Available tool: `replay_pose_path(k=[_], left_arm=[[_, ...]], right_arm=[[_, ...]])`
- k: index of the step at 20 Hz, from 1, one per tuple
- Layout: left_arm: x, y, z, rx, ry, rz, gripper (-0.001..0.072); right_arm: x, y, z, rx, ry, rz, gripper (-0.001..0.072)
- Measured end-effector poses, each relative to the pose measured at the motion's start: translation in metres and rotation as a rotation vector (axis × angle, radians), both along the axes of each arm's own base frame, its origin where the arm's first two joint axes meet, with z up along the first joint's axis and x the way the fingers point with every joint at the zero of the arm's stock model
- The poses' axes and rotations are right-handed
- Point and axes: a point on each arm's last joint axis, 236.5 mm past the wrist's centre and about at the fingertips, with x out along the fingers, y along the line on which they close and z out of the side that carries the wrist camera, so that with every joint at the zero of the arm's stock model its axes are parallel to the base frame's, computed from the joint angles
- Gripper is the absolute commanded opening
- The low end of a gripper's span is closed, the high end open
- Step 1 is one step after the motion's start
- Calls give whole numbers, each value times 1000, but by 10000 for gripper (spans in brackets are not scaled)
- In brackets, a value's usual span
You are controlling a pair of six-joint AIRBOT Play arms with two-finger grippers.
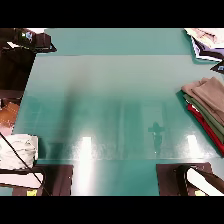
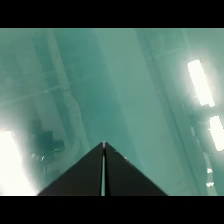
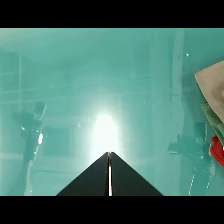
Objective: Fold the shirts.
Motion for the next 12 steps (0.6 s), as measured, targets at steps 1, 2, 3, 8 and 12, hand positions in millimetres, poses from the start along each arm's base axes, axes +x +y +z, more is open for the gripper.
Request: replay_pose_path(k=[1, 2, 3, 8, 12], left_arm=[[0, 0, 0, 0, 0, 0, 29], [0, 0, 0, 1, 0, 0, 29], [0, 0, 0, 0, -1, 0, 29], [0, 0, 0, 0, -1, 0, 29], [0, 0, 0, 0, -1, 1, 29]], right_arm=[[0, 0, 0, 0, -2, -1, 21], [1, 0, 1, 0, -4, -1, 21], [1, 0, 1, 0, -4, -2, 21], [1, -1, 1, -1, -7, -3, 21], [2, 0, 1, 0, -8, -3, 21]])
